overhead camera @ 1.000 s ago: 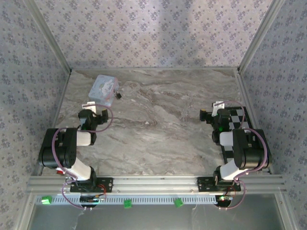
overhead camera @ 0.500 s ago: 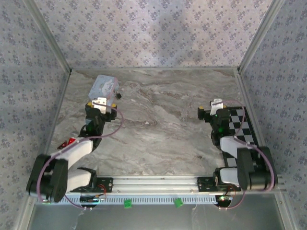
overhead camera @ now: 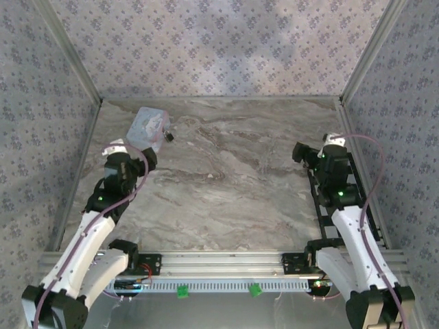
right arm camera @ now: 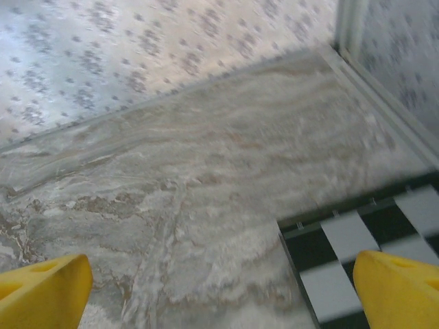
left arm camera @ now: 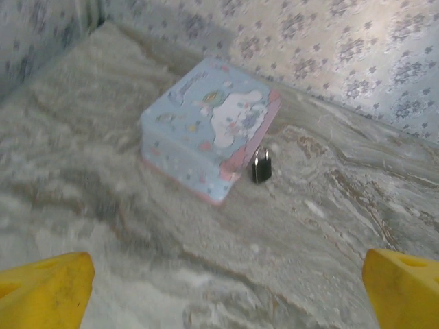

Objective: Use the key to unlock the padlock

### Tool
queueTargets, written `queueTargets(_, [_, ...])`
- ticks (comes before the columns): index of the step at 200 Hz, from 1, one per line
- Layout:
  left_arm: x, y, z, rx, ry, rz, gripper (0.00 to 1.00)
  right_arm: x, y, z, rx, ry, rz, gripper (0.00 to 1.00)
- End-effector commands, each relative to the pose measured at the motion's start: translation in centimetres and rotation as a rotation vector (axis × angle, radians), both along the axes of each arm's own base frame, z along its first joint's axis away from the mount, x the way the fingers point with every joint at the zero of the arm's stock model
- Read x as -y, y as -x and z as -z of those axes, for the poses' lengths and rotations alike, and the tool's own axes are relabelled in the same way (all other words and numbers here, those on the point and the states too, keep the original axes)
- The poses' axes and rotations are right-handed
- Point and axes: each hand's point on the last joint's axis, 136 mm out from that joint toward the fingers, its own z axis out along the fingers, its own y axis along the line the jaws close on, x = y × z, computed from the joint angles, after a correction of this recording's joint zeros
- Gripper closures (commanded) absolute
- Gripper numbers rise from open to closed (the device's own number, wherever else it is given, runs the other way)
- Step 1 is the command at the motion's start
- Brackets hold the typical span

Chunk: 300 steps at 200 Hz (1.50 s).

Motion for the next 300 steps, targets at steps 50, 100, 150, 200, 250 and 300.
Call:
queueTargets(50, [6.0, 4.5, 6.2, -0.176, 0.24, 0.328, 0.0, -2.3, 7.6, 5.9, -0.352, -0.21, -0.047, 0.01])
queueTargets(100, [9.4, 5.1, 5.6, -0.118, 0.145, 0.464, 0.0, -5.1, 12.1, 11.7, -0.622, -0.33, -0.013, 0.01])
queueTargets(150, [8.0, 4.4, 5.9, -0.089, 0.02, 0.428, 0.0, -6.6, 15.3, 16.9, -0.759, -0.313, 0.022, 0.15])
queueTargets(200, [7.6, 4.4, 5.9, -0.021, 0.01, 0.417, 0.0, -7.0, 16.1, 20.0, -0.812, -0.267, 0.069, 0.26])
queueTargets(250, [7.1, 4.7, 5.8, -0.018, 0.005, 0.397, 0.0, -6.9, 15.7, 20.6, -0.821, -0.199, 0.111, 0.41])
queueTargets(300, [6.8, 4.8, 5.7, -0.013, 0.003, 0.388, 0.0, -7.6, 15.4, 21.5, -0.81, -0.231, 0.109, 0.5])
